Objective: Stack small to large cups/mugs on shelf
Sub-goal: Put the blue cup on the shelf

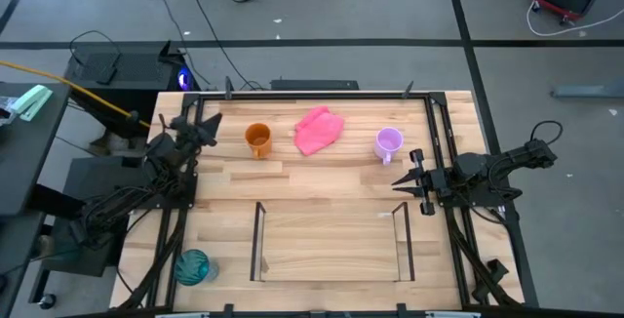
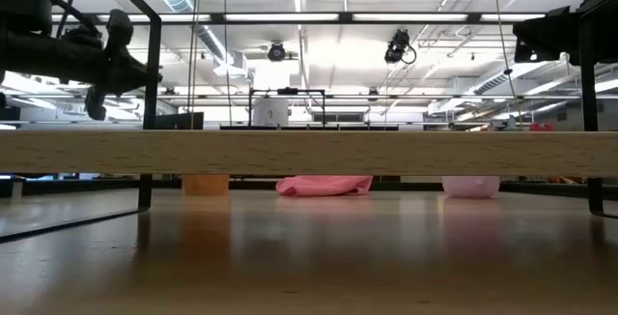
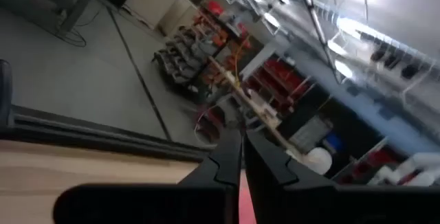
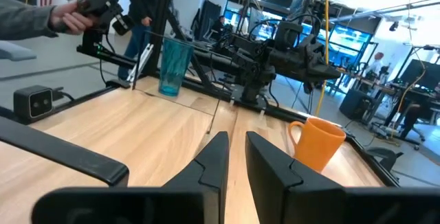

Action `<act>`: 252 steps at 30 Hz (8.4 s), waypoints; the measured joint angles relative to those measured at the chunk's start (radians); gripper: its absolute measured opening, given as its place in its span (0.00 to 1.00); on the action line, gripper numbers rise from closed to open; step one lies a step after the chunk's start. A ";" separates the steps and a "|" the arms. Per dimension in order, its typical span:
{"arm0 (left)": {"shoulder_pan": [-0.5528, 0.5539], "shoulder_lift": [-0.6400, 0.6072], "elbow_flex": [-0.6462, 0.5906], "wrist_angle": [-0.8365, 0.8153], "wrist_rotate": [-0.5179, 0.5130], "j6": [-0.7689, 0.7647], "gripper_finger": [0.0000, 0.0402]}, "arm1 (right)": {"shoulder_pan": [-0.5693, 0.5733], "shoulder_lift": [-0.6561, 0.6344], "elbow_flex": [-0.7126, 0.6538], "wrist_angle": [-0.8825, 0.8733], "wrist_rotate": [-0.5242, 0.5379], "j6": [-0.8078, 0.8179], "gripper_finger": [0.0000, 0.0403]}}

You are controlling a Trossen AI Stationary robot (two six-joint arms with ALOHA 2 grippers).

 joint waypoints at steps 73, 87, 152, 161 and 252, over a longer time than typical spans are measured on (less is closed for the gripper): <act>0.764 0.206 1.160 -0.846 1.412 0.358 0.05 | 0.000 0.004 0.048 0.344 0.158 0.351 0.14; 0.823 0.115 1.194 -0.645 1.418 0.096 0.04 | 0.000 0.069 0.076 0.319 0.158 0.344 0.14; 0.347 0.165 0.353 -0.228 0.564 0.413 0.05 | 0.001 0.328 0.075 0.312 -0.012 0.437 0.14; -0.004 0.190 0.353 -0.221 0.549 0.365 0.02 | 0.001 0.328 0.075 0.312 -0.012 0.437 0.14; -1.801 1.304 1.275 -1.467 0.164 -1.390 0.19 | 0.001 0.328 0.075 0.261 -0.047 0.569 0.14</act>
